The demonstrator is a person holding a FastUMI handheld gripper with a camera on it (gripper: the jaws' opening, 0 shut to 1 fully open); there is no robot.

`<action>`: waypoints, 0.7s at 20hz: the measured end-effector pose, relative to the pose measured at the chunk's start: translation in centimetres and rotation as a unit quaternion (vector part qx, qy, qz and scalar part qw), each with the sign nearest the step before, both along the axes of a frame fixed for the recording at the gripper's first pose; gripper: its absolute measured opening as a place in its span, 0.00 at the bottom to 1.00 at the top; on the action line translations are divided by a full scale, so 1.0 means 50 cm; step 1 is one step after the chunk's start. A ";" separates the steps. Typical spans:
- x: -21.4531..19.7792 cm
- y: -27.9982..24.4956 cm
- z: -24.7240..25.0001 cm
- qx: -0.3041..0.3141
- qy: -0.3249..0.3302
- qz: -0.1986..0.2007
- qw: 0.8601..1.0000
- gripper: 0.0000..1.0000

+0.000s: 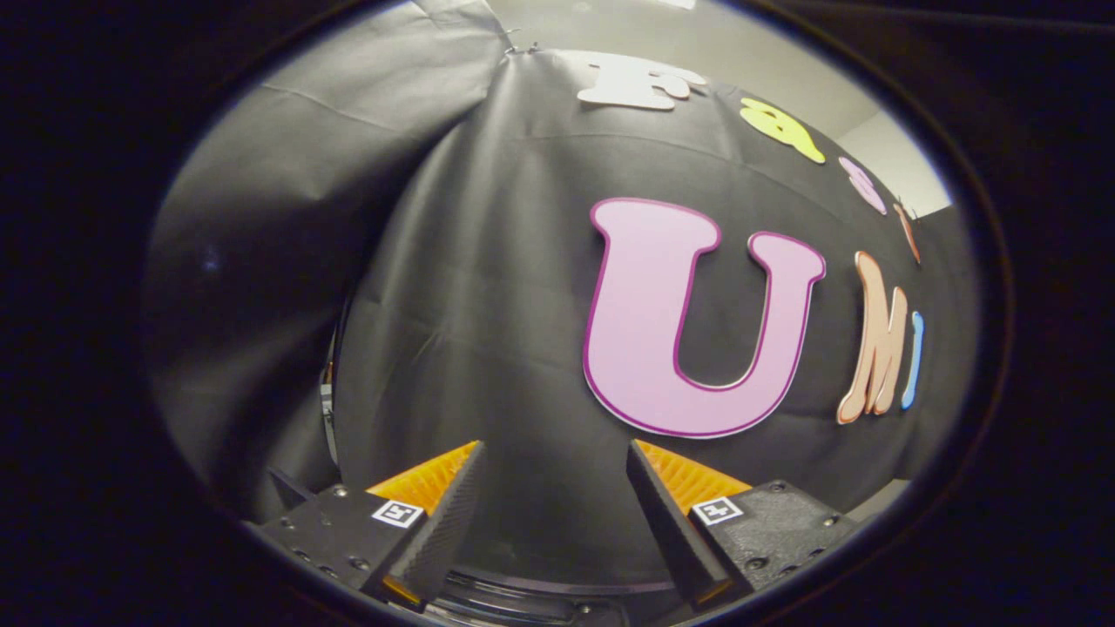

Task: Put the clothes into the washing machine and then close the washing machine lid.

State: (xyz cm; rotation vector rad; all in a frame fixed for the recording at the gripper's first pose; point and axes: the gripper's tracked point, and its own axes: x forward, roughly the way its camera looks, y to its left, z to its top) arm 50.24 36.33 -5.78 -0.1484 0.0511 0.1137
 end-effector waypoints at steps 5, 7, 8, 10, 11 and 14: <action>-0.001 0.020 -0.080 -0.007 0.039 0.005 0.999 0.96; -0.010 0.023 -0.109 -0.007 0.052 0.009 0.999 0.96; -0.013 0.024 -0.123 -0.007 0.061 0.010 0.998 0.96; -0.015 0.021 -0.130 0.013 0.060 0.009 0.998 0.96; -0.021 0.018 -0.139 0.022 0.066 0.005 0.998 0.97; -0.033 0.026 -0.177 0.086 0.117 0.013 0.989 0.97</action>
